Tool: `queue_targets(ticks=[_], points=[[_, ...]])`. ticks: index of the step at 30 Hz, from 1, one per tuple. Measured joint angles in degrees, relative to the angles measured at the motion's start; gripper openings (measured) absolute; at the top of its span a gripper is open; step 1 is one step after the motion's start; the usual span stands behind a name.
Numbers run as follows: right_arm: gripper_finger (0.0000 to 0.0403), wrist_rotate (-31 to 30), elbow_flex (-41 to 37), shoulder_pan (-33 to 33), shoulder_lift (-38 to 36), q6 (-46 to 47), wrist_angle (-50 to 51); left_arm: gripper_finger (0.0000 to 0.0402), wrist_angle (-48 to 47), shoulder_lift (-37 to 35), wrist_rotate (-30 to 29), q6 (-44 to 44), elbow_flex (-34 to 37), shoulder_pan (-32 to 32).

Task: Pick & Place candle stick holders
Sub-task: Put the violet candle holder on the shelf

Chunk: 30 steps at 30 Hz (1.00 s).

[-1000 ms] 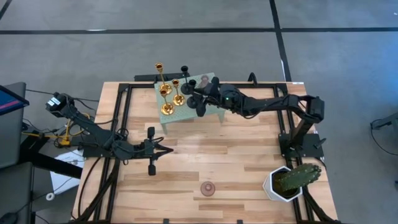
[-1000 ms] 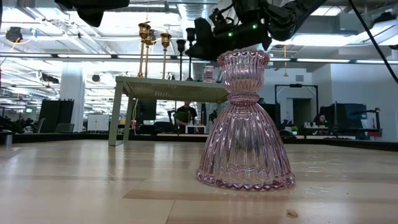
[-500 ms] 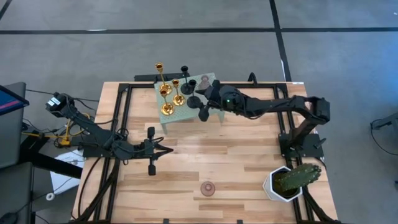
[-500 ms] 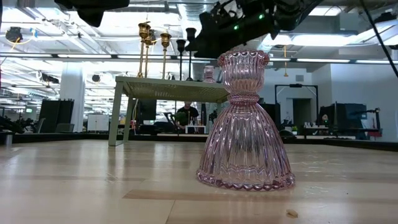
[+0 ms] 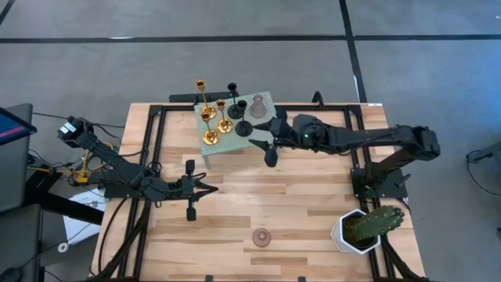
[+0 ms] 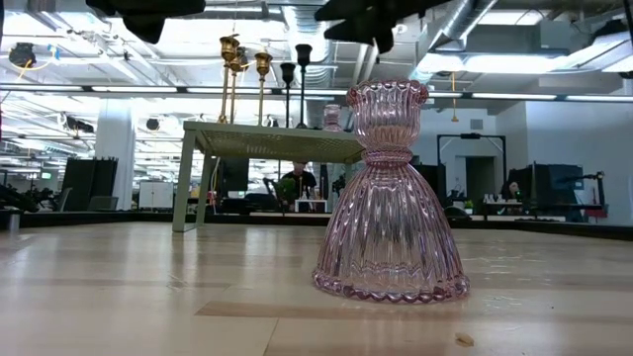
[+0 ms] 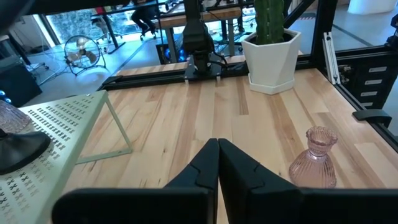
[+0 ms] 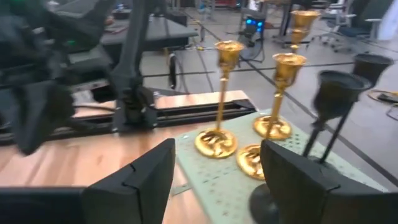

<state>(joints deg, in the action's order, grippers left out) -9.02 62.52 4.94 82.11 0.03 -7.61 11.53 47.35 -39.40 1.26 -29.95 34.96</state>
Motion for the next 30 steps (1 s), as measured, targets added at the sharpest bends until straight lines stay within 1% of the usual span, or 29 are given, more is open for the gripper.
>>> queue_targets(ticks=[7, 15, 22, 27, 30], points=[[0.0212, 0.04, 0.00, -4.10, -0.81, 0.00, 1.66, 0.0010, -0.02, 0.00, 0.00, -0.01, 0.00, 0.00], [0.0190, 0.13, -0.01, -6.83, -0.31, 0.00, 3.29, 0.0012, 0.00, 0.00, 0.00, -0.02, 0.00, 0.02], [0.0158, 0.20, -0.02, -7.57, -0.29, 2.01, 7.75, 0.0011, 0.02, 0.00, 0.00, 0.00, 0.00, 0.00], [0.0133, 0.18, -0.02, -7.55, -0.27, 4.91, 7.81, 0.0012, 0.06, 0.00, 0.00, 0.00, 0.00, 0.00], [0.0118, 0.20, -0.02, -7.55, -0.27, 5.00, 7.74, 0.0010, 0.08, 0.00, 0.01, 0.00, 0.00, 0.00]])
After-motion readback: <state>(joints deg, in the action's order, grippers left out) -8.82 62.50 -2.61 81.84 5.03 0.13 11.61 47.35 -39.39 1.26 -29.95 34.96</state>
